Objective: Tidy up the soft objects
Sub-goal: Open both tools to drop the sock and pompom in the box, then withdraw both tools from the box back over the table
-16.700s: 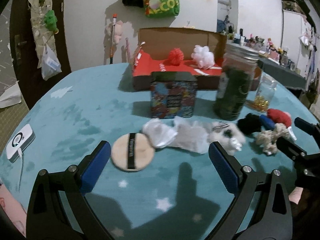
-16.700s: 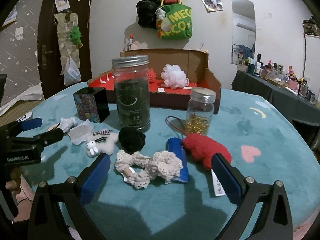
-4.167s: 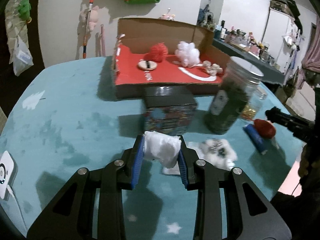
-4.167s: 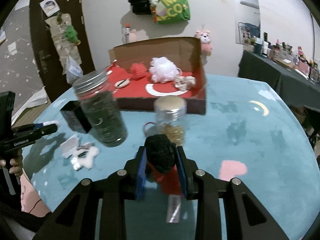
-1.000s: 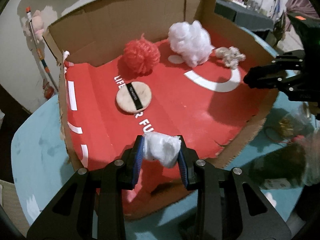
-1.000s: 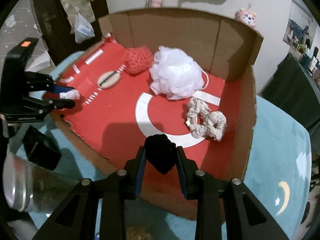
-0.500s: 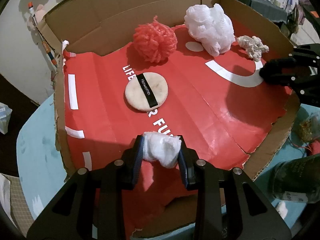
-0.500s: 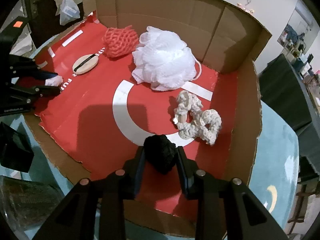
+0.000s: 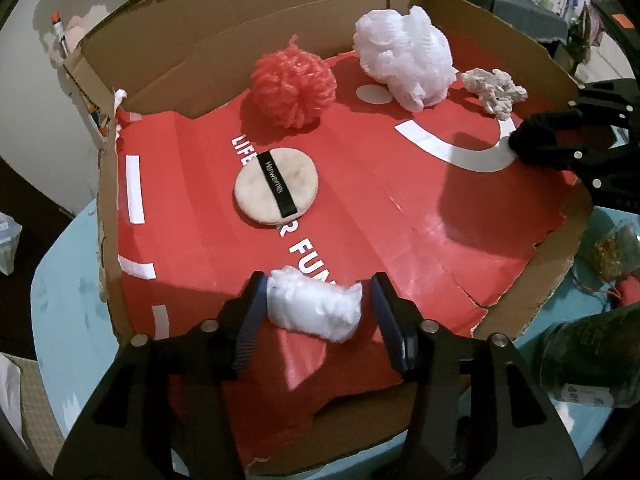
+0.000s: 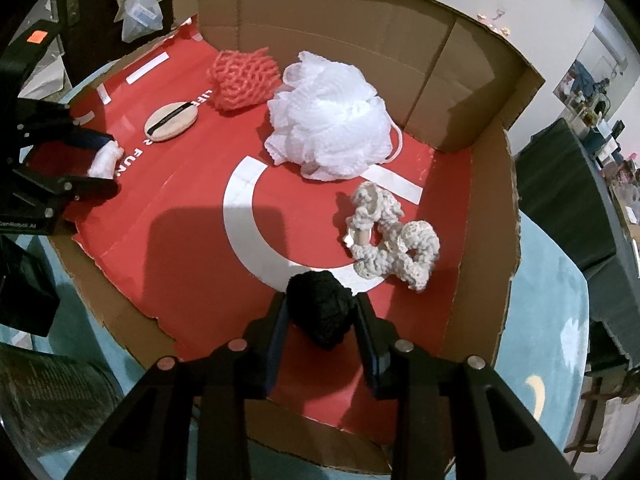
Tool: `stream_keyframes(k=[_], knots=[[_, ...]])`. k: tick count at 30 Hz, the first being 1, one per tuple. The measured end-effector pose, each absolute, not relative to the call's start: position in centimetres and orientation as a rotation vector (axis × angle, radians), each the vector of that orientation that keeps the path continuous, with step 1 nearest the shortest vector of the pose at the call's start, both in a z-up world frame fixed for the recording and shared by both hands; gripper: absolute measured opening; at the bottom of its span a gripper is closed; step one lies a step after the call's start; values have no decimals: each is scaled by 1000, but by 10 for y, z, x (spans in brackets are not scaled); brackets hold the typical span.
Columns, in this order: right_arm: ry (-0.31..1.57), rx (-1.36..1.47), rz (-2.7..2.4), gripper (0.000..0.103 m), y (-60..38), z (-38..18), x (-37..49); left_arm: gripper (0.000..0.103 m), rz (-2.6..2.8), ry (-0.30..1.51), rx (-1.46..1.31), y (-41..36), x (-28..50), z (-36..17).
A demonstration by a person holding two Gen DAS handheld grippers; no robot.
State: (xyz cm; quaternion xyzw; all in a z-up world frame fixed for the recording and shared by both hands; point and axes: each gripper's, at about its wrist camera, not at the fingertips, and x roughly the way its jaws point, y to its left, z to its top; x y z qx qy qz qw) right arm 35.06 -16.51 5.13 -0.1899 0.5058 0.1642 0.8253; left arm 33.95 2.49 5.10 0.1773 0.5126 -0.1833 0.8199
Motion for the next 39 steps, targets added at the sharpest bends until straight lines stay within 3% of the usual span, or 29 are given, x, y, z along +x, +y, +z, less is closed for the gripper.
stream_keyframes(k=[6, 11, 16, 21, 24, 26, 31, 35, 39], knots=[[1069, -400, 360, 42, -164, 53, 349, 57, -391, 1070, 353, 24, 341, 58], [1033, -405, 357, 60, -162, 64, 343, 59, -401, 1035, 330, 26, 332, 69], [989, -391, 345, 61, -163, 81, 336, 66, -405, 978, 305, 26, 315, 85], [930, -373, 326, 69, -168, 104, 322, 75, -395, 892, 287, 24, 293, 108], [892, -355, 321, 72, -170, 120, 310, 75, -383, 825, 264, 25, 276, 125], [860, -346, 317, 79, -172, 131, 300, 76, -377, 779, 248, 28, 263, 139], [774, -318, 316, 85, -173, 161, 266, 81, -349, 668, 205, 28, 230, 163], [696, -290, 321, 96, -174, 183, 232, 90, -317, 563, 196, 26, 195, 181], [615, -254, 333, 103, -176, 202, 196, 92, -303, 477, 161, 26, 161, 194]])
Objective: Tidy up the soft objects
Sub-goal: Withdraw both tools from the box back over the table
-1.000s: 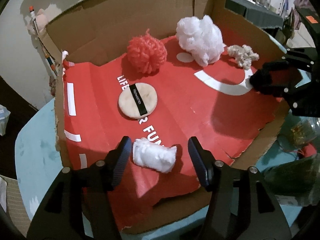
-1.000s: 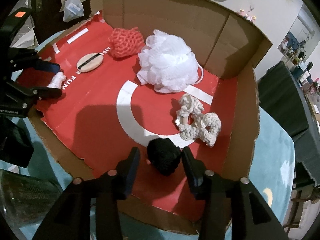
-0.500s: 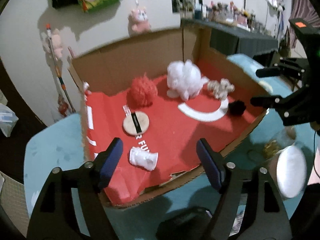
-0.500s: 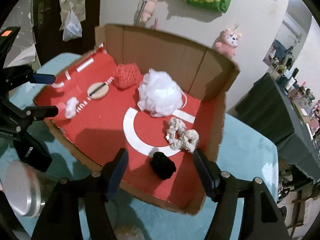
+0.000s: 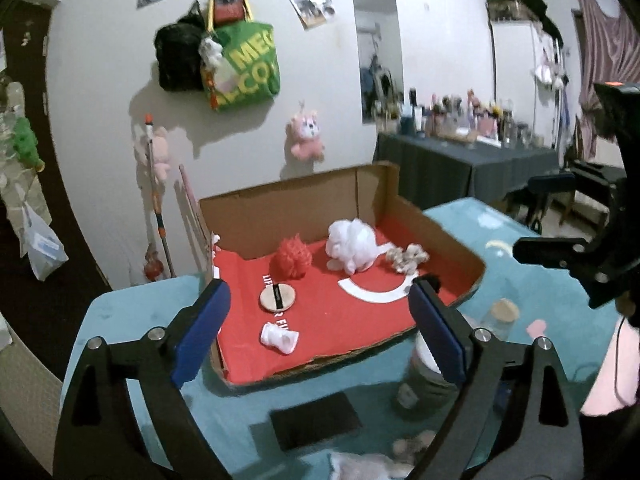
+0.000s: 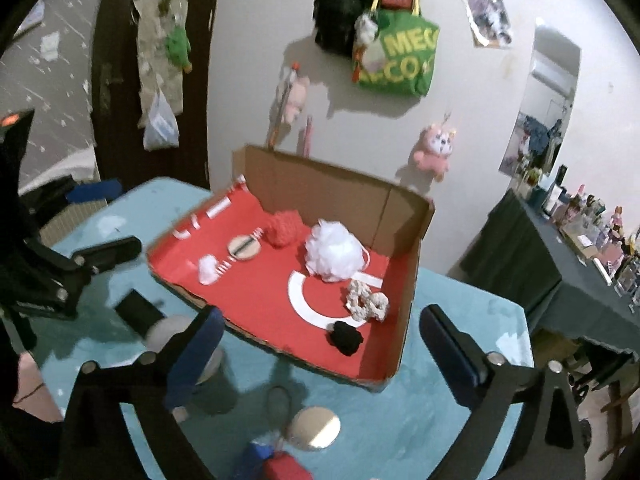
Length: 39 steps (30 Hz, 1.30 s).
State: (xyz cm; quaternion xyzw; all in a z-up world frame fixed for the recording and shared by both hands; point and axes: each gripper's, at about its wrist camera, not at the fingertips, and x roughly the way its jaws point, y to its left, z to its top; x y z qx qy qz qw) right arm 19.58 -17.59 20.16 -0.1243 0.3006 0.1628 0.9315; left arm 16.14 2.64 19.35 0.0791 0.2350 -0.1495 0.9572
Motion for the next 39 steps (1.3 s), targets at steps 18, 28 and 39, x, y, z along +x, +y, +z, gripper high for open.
stream_keyframes(k=[18, 28, 39], knots=[[393, -195, 230, 103, -172, 197, 57, 95, -216, 339, 65, 18, 41, 177], [414, -133, 174, 103, -173, 148, 34, 95, -186, 392, 54, 12, 23, 136], [495, -94, 124, 103, -177, 83, 41, 95, -149, 537, 75, 12, 32, 73]])
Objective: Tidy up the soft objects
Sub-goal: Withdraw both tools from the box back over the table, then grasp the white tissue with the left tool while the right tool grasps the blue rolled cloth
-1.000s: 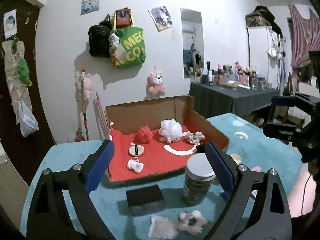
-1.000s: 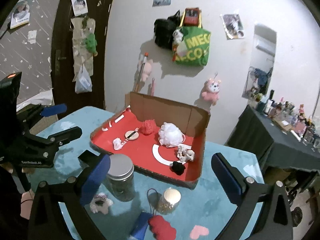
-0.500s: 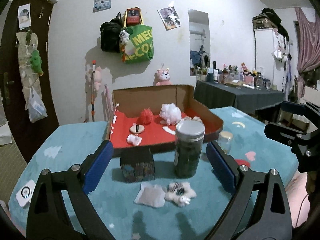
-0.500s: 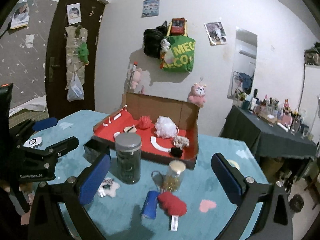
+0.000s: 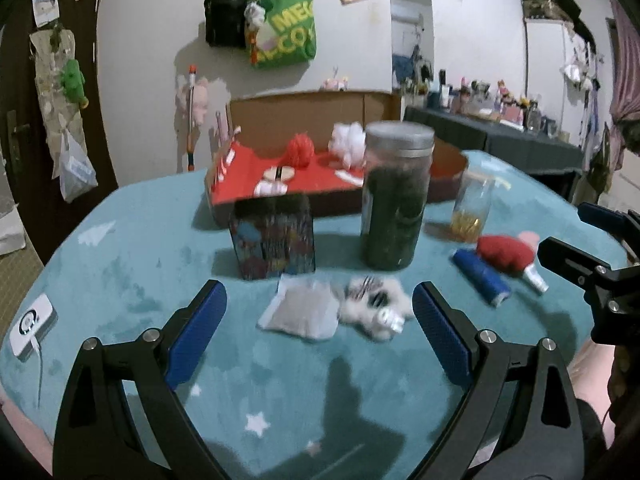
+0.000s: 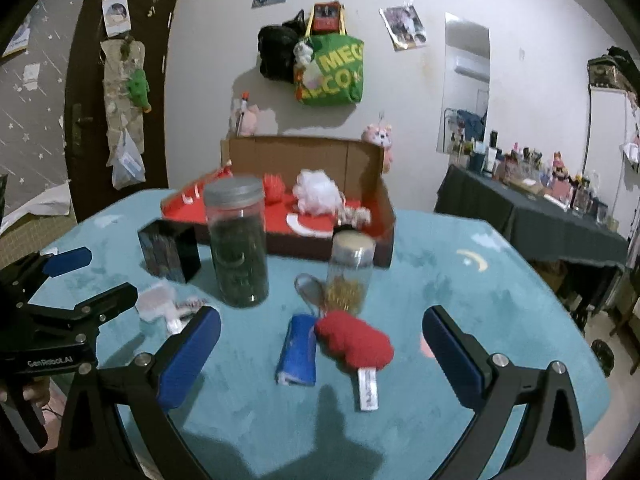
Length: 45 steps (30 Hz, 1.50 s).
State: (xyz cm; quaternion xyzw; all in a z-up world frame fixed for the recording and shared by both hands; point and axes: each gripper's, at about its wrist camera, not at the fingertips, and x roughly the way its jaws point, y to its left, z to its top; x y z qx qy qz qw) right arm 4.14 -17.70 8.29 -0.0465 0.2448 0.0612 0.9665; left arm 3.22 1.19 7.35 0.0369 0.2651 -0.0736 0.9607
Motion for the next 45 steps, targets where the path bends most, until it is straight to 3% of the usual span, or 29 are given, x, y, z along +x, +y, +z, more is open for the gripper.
stream_keyframes(k=[22, 35, 45], knots=[[647, -19, 198, 103, -169, 37, 75, 95, -125, 682, 129, 27, 72, 43], [700, 3, 212, 85, -164, 28, 88, 94, -173, 770, 150, 30, 95, 35], [718, 10, 219, 74, -164, 24, 92, 87, -203, 806, 181, 27, 103, 31]])
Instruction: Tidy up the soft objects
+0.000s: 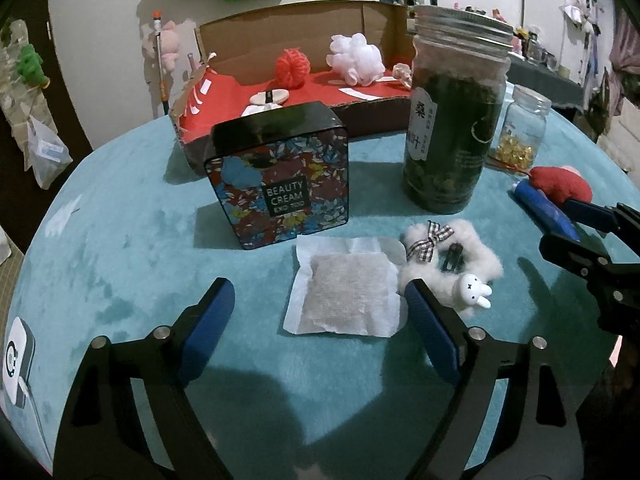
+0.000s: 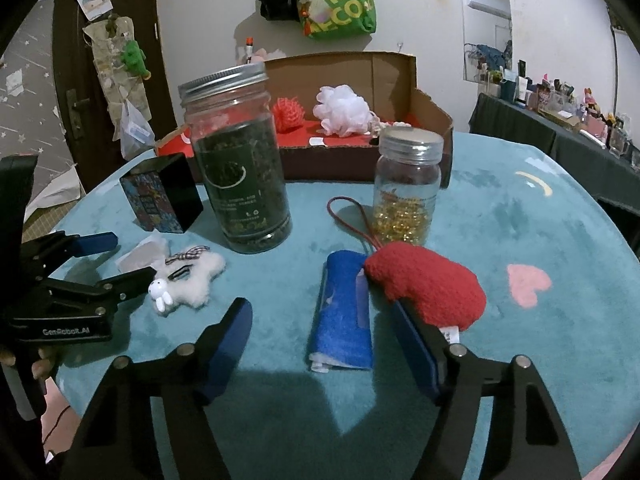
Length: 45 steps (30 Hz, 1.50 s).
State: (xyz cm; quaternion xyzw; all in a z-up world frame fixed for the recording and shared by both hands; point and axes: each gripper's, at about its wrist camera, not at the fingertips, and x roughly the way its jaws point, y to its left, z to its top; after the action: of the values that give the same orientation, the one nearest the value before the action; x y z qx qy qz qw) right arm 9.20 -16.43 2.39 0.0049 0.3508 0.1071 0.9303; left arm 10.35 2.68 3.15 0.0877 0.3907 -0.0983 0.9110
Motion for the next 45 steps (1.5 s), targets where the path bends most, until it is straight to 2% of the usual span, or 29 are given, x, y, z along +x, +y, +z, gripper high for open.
stream_keyframes(k=[7, 16, 17, 18, 20, 21, 22, 24, 27, 45], knots=[[732, 16, 231, 73, -163, 18, 95, 87, -233, 802, 185, 26, 101, 33], [738, 8, 222, 65, -165, 16, 98, 84, -245, 812, 243, 23, 105, 31], [738, 4, 222, 65, -164, 16, 99, 74, -245, 809, 249, 22, 106, 32], [737, 0, 221, 64, -163, 16, 99, 57, -256, 808, 252, 20, 106, 31], [733, -18, 219, 50, -162, 15, 99, 40, -313, 818, 227, 19, 107, 30], [728, -32, 218, 45, -160, 15, 98, 33, -345, 822, 207, 18, 107, 30], [723, -44, 226, 28, -159, 14, 97, 30, -356, 817, 201, 17, 106, 30], [714, -67, 243, 26, -156, 15, 94, 22, -363, 806, 196, 15, 103, 31], [708, -57, 282, 24, -155, 17, 88, 19, -355, 801, 169, 17, 97, 33], [678, -33, 318, 24, -159, 32, 74, 18, -363, 752, 134, 14, 68, 50]])
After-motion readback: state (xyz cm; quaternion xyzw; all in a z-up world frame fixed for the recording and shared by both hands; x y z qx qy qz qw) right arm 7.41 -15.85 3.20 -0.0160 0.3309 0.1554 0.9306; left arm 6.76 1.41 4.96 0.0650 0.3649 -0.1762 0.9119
